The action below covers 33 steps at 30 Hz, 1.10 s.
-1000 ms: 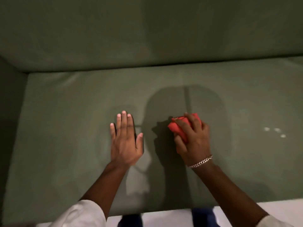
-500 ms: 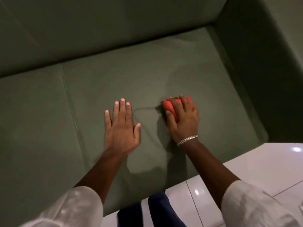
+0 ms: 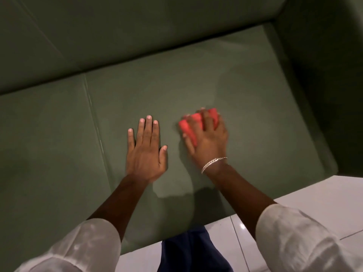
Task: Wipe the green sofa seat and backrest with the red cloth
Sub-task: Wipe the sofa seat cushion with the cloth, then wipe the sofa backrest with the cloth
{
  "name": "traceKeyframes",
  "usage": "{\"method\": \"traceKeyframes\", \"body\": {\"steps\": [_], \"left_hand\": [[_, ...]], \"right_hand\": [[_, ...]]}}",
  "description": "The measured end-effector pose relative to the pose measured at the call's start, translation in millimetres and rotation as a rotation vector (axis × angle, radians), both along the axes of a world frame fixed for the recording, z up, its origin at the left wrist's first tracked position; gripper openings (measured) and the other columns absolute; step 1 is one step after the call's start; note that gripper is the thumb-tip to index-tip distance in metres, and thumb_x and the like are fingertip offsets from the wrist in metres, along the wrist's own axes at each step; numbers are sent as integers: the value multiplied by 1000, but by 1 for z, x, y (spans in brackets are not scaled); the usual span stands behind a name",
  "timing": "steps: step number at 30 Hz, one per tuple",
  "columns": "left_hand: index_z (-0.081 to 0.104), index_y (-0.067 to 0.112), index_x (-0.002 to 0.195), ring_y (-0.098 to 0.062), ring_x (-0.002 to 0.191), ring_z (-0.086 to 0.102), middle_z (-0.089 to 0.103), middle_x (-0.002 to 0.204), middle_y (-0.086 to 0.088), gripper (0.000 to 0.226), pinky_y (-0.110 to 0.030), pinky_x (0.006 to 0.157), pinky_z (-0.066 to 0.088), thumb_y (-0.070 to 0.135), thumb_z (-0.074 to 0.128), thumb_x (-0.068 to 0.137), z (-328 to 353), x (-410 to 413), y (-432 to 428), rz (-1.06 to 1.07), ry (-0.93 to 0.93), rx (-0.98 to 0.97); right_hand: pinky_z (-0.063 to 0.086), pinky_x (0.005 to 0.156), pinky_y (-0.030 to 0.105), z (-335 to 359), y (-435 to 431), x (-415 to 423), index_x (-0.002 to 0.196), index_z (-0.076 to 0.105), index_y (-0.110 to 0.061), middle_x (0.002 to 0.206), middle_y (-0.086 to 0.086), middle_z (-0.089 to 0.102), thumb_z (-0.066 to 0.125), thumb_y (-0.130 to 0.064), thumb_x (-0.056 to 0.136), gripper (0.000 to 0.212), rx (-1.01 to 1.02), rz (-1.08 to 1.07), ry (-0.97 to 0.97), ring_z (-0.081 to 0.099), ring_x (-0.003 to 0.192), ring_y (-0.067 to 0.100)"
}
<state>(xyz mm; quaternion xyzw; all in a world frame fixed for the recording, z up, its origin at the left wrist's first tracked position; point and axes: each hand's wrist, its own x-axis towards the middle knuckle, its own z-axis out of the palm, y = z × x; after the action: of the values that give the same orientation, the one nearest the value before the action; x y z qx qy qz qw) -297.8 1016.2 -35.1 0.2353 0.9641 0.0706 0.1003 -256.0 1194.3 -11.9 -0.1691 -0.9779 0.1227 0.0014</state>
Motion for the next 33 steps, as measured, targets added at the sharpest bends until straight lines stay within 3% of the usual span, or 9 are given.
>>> {"method": "traceKeyframes", "body": {"steps": [3, 6, 9, 14, 16, 19, 25, 30, 33], "left_hand": [[12, 7, 155, -27, 154, 0, 5, 166, -12, 74, -56, 123, 6, 41, 27, 90, 13, -6, -10, 8, -60, 3], [9, 8, 155, -26, 153, -5, 0, 166, -11, 75, -54, 124, 4, 46, 21, 92, 36, -22, -15, 41, -88, 31], [9, 7, 155, -27, 153, -6, -1, 166, -12, 75, -54, 124, 5, 46, 28, 94, 70, -53, -4, 42, -18, 105], [9, 8, 155, -24, 154, -7, 0, 166, -10, 76, -53, 124, 5, 47, 31, 93, 143, -139, 33, 79, 205, 271], [10, 8, 155, -25, 154, -5, 2, 166, -11, 76, -53, 124, 6, 47, 33, 94, 179, -178, 42, 83, 331, 298], [12, 6, 154, -29, 154, -2, 5, 166, -15, 76, -54, 124, 5, 46, 35, 93, 238, -236, 47, 134, 506, 300], [4, 6, 154, -31, 153, -1, 2, 166, -16, 80, -58, 122, 7, 49, 31, 93, 288, -320, 25, 135, 634, 18], [2, 9, 155, -32, 153, 6, 11, 164, -16, 85, -58, 122, 3, 56, 31, 91, 266, -348, 10, 68, 813, -128], [2, 9, 155, -31, 152, 6, 13, 164, -17, 84, -56, 122, 0, 56, 30, 91, 261, -353, 8, 47, 875, -121]], "right_hand": [[41, 101, 53, 3, -14, 33, 136, 46, -39, 153, 7, 42, 52, -48, 78, 59, 40, 298, -77, 37, 138, 46], [50, 91, 52, 20, 22, 51, 127, 58, -37, 145, 6, 52, 59, -45, 71, 57, 1, 161, -143, 49, 123, 49], [46, 98, 50, 44, 59, 26, 126, 60, -32, 147, 6, 48, 58, -41, 73, 55, -121, -9, -161, 48, 122, 45], [32, 101, 30, 110, 78, -73, 121, 64, -26, 135, -1, 57, 51, -35, 72, 52, -420, -21, 270, 51, 128, 29], [36, 105, 34, 145, 79, -116, 119, 65, -26, 132, -7, 58, 53, -31, 71, 50, -490, -25, 470, 49, 133, 17], [37, 109, 39, 203, 83, -183, 123, 65, -26, 140, 5, 56, 60, -23, 71, 52, -548, -57, 674, 49, 133, 25], [36, 110, 44, 280, 69, -296, 125, 65, -20, 145, 12, 50, 64, -19, 80, 45, -441, 51, 890, 48, 129, 34], [34, 106, 50, 261, 37, -342, 132, 55, -36, 154, 5, 40, 56, -41, 82, 50, -228, -38, 860, 33, 137, 39], [32, 110, 56, 236, 22, -339, 135, 53, -37, 156, 9, 38, 56, -46, 85, 51, -58, 53, 862, 31, 142, 41]]}}
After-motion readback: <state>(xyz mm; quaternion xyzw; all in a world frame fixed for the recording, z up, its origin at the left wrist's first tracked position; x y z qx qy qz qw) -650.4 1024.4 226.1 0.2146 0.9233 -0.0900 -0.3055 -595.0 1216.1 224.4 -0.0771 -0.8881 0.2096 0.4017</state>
